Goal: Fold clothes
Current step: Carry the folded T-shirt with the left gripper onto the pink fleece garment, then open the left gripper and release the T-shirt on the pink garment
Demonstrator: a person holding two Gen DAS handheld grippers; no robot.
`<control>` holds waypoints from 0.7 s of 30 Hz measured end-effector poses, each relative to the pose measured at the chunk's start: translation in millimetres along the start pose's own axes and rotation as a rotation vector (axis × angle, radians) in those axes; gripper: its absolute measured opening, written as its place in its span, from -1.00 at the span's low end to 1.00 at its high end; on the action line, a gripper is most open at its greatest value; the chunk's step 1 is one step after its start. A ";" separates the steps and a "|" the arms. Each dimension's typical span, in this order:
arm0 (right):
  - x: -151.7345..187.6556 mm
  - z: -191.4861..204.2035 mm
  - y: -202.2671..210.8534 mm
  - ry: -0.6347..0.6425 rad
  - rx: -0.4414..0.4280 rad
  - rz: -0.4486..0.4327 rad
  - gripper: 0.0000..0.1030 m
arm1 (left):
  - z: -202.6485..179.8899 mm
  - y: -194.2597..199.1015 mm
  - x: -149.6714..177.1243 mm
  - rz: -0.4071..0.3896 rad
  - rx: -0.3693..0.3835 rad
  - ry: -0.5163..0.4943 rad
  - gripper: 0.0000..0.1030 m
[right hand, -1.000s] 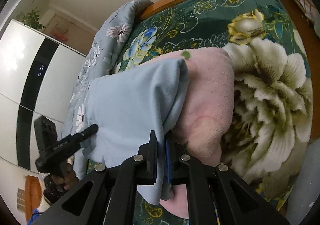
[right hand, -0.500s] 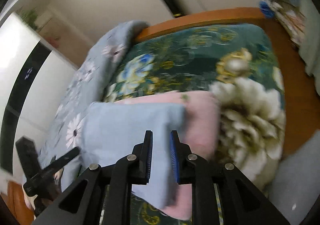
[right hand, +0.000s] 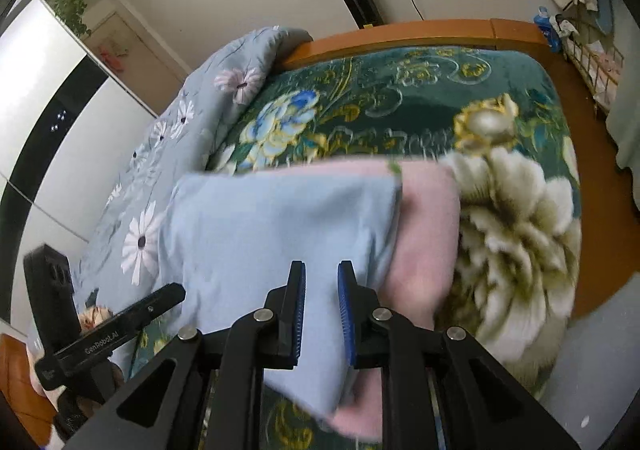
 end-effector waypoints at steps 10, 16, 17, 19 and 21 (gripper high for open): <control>107.6 5.0 14.5 0.038 0.109 0.120 -0.18 | 0.7 30.4 57.9 -0.075 -0.058 0.049 0.81; 119.4 -3.0 -6.5 0.115 0.120 0.070 0.09 | 7.9 10.9 70.9 -0.072 -0.167 0.030 0.95; 120.1 -5.4 -10.4 0.124 0.115 0.064 0.18 | 9.4 6.5 73.6 -0.065 -0.188 0.027 0.95; 121.0 -6.6 -15.8 0.145 0.095 0.054 0.28 | 12.3 -2.2 78.8 -0.051 -0.232 0.022 0.97; 121.1 -4.8 -17.4 0.169 0.077 0.053 0.31 | 15.2 -4.4 87.0 -0.022 -0.286 0.021 1.00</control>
Point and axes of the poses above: each gripper's, at about its wrist camera, not at the fingertips, and y roughly against the way its jaws point, z to its left, x to its underside, the point moved 7 cm from there along -y, roughly the way its jaws point, and after that the axes turned 6 degrees about -z, right-handed, at the moved point
